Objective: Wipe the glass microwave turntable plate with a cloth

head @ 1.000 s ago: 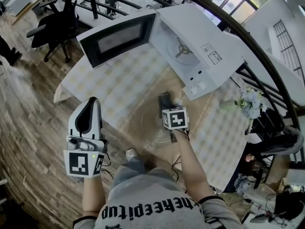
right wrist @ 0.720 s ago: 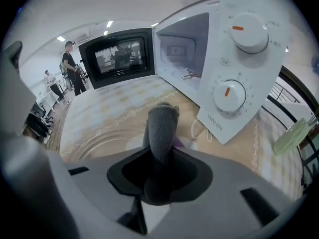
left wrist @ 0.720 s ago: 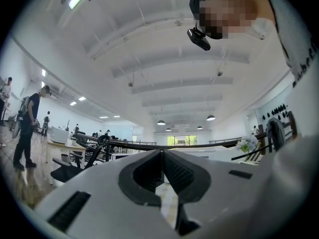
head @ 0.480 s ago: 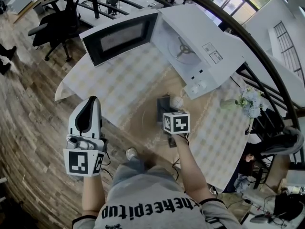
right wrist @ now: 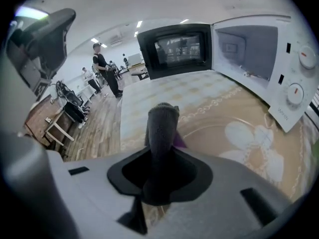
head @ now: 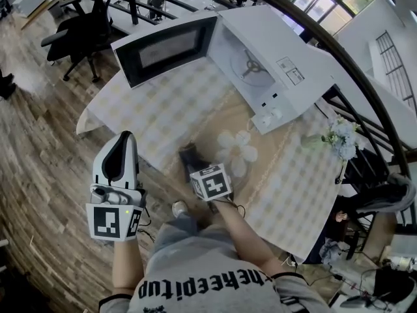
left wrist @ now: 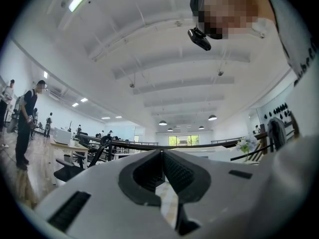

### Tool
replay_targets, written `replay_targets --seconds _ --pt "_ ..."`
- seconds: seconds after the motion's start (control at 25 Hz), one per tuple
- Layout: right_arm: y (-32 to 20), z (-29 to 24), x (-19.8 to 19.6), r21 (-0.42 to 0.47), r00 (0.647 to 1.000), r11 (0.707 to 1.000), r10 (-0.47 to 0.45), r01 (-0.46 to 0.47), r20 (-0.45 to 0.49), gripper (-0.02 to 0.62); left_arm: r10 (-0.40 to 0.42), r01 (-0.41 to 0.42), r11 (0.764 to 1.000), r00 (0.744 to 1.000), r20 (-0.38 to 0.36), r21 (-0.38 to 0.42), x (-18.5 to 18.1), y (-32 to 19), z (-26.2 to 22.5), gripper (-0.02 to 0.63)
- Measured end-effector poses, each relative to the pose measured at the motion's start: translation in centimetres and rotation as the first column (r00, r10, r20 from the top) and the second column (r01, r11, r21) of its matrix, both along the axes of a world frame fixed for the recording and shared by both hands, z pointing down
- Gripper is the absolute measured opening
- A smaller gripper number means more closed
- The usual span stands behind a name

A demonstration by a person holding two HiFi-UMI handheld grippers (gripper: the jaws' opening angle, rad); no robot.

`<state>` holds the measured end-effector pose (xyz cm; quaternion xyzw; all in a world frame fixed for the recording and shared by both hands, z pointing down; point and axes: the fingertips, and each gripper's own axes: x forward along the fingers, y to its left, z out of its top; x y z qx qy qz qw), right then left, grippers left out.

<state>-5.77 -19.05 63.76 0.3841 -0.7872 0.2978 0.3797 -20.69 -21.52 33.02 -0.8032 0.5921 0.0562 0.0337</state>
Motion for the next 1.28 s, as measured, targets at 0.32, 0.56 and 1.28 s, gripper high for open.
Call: replay_targets --seconds 0.32,0.56,1.28 --pt "-1.7 0.1 5.4 0.046 0.994 0.995 0.094 -0.092 -0.047 0.100 0.006 -0.006 1.000 1.000 0.004 0.005 0.5 0.4 -0.3 0.012" --pt "-3.0 0.2 11.5 0.074 0.974 0.975 0.214 -0.208 -0.078 0.100 0.013 -0.013 1.000 1.000 0.008 0.011 0.6 0.5 -0.5 0.012" --pt "-3.1 -0.5 18.7 0.092 0.914 0.926 0.378 -0.367 -0.151 0.098 0.002 -0.003 1.000 1.000 0.012 0.016 0.3 1.7 -0.8 0.012"
